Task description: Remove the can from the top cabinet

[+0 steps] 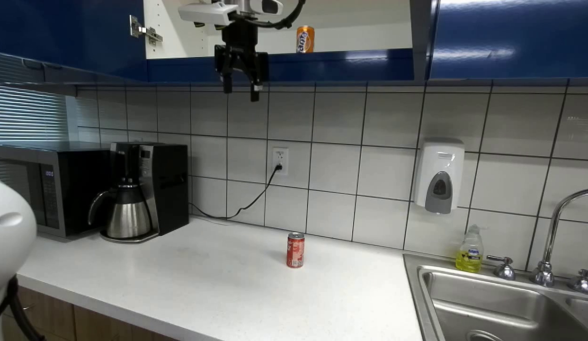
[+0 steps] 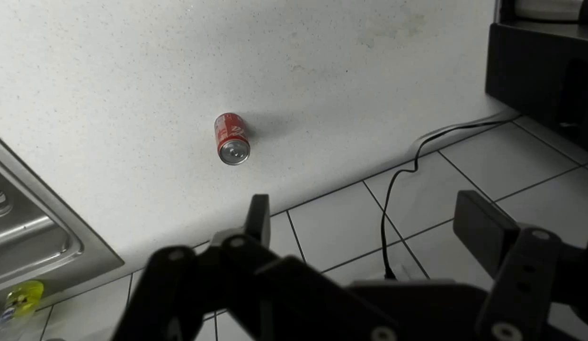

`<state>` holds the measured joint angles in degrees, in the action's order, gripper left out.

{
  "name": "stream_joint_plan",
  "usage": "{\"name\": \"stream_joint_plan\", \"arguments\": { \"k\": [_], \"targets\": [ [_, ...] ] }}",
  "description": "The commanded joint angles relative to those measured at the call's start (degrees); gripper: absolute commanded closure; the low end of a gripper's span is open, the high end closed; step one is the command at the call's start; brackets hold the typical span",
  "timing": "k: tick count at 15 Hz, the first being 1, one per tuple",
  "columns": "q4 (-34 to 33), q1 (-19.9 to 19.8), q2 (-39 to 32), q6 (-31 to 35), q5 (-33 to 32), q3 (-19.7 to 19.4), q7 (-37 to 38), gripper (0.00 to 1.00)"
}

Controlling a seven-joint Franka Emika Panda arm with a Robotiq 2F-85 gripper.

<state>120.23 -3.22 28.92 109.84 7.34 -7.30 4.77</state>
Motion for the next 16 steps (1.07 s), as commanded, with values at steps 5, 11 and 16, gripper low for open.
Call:
{"name": "stream_joint_plan", "arguments": {
  "k": [5,11,16],
  "targets": [
    [-6.8,-0.9,0.5,-1.1,0.9,1.9,3.0,0.00],
    [-10.2,-1.1,0.2,-0.8,0.3,2.8,4.9,0.00],
    [-13.2,-1.3,-0.6,0.6,0.3,3.0,6.4,0.00]
  ]
}}
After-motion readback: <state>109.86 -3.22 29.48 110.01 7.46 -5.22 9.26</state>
